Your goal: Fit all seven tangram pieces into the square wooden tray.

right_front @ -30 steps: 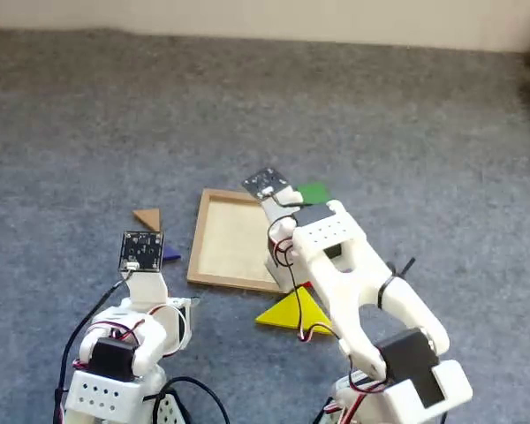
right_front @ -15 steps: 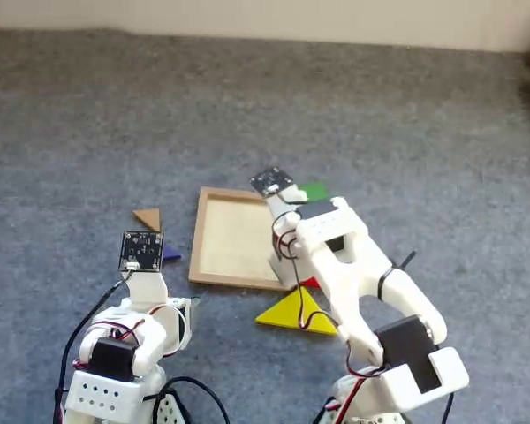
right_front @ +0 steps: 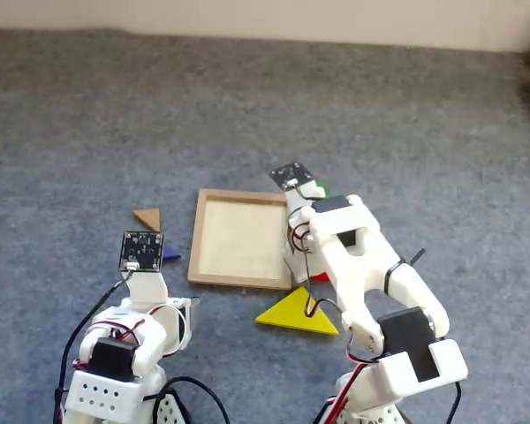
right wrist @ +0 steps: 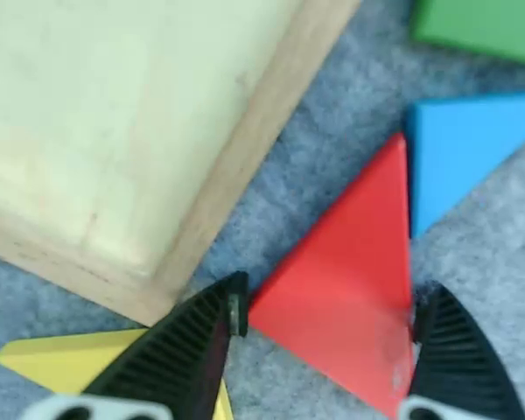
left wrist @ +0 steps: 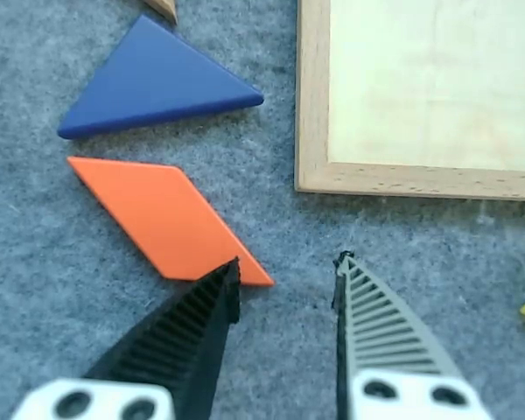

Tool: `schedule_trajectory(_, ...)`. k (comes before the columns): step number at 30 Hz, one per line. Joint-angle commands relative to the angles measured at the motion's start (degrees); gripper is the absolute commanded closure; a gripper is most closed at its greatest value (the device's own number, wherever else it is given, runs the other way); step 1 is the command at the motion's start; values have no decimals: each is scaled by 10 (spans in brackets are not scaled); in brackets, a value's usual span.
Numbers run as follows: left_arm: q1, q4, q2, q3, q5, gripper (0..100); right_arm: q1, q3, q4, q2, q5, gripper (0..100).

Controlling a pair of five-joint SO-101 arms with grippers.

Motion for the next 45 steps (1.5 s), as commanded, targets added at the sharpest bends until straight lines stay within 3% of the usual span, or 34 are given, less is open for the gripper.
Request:
schedule_trajectory(1, 11, 4, -11, 13, 4, 821, 3, -20, -4, -7, 2, 704)
schedule_trajectory(7, 11, 4, -11, 13, 4, 821, -32, -21, 44, -7, 4, 694)
schedule_trajectory(11, 11, 4, -11, 13, 4, 821, -37, -20, 59, -4, 6, 625)
schedule_trajectory(25, 12, 4, -11, 13, 4, 821, -34, -16, 58, -3, 47, 624)
schedule_trajectory(45, 12, 4, -11, 13, 4, 821, -1, -21, 50, -8, 47, 839)
